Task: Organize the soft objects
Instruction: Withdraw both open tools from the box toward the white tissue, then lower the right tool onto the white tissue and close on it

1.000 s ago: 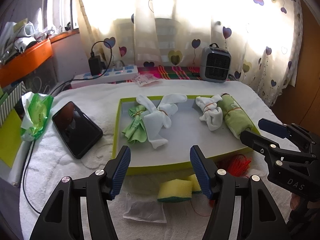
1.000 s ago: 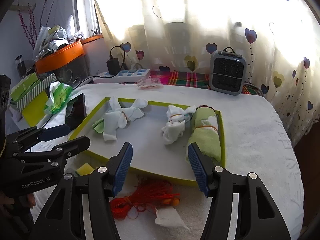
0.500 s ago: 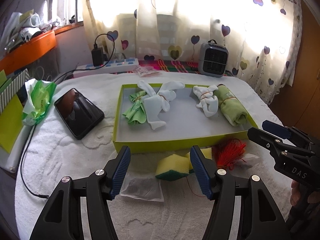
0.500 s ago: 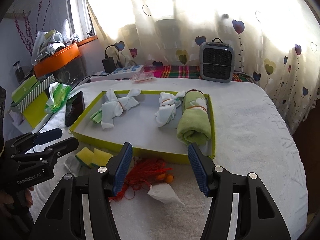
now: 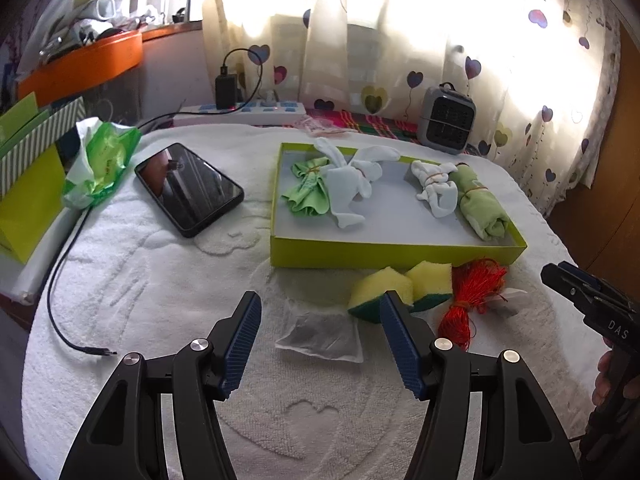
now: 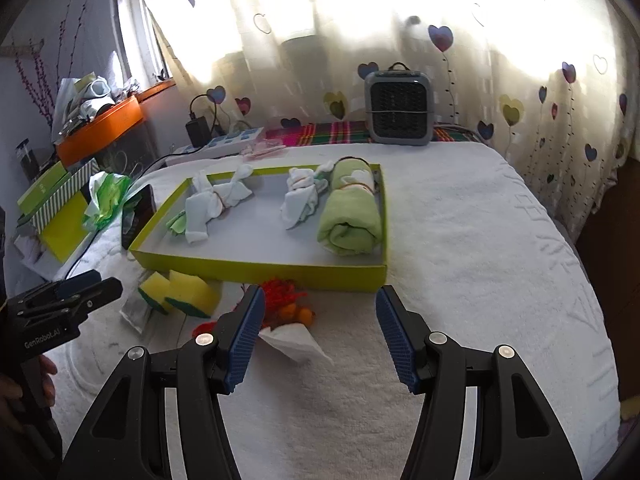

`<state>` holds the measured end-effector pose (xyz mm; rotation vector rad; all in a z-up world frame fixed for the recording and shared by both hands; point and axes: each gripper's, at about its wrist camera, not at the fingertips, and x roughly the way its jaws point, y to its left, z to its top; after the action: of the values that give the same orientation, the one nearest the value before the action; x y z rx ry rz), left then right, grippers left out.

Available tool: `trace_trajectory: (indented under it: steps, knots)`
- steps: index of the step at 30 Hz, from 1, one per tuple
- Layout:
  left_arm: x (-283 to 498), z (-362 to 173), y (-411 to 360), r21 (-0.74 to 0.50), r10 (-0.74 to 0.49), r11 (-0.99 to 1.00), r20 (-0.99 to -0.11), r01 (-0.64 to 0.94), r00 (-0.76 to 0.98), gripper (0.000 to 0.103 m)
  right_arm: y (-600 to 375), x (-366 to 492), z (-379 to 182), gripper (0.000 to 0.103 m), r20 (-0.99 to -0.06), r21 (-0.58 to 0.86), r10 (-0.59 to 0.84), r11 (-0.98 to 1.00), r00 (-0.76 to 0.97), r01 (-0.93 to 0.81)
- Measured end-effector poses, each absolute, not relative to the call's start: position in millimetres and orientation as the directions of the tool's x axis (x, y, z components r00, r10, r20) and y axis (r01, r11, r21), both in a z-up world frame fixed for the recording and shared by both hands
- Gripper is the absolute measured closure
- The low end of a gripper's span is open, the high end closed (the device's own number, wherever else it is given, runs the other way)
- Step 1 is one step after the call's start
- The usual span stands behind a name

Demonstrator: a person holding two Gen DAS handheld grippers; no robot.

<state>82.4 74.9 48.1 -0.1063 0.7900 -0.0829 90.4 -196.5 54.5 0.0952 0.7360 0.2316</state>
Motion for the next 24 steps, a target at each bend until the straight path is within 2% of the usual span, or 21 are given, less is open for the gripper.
trace_trajectory:
  steps: [6, 11, 17, 24]
  knots:
    - [74, 39, 90, -0.151, -0.114, 0.989, -0.715, 0.008, 0.690, 0.041, -216, 86, 40, 0.044, -0.684, 0.198, 0.220, 0.974, 0.695, -0.113]
    - [73, 33, 97, -0.168, -0.119, 0.986, -0.720, -0.006, 0.683, 0.041, -211, 87, 31, 0.038, -0.687, 0.254, 0.302, 0.952, 0.661, -0.171]
    - [73, 28, 103, -0.188, -0.131, 0.982, -0.727, -0.012, 0.674, 0.041, -188, 90, 29, 0.038, -0.693, 0.205, 0.317, 0.948, 0.648, -0.244]
    - [72, 23, 105, -0.211, -0.156, 0.978, -0.737, -0.004, 0.657, 0.041, -182, 103, 19, 0.038, -0.720, 0.213, 0.314, 0.949, 0.619, -0.233]
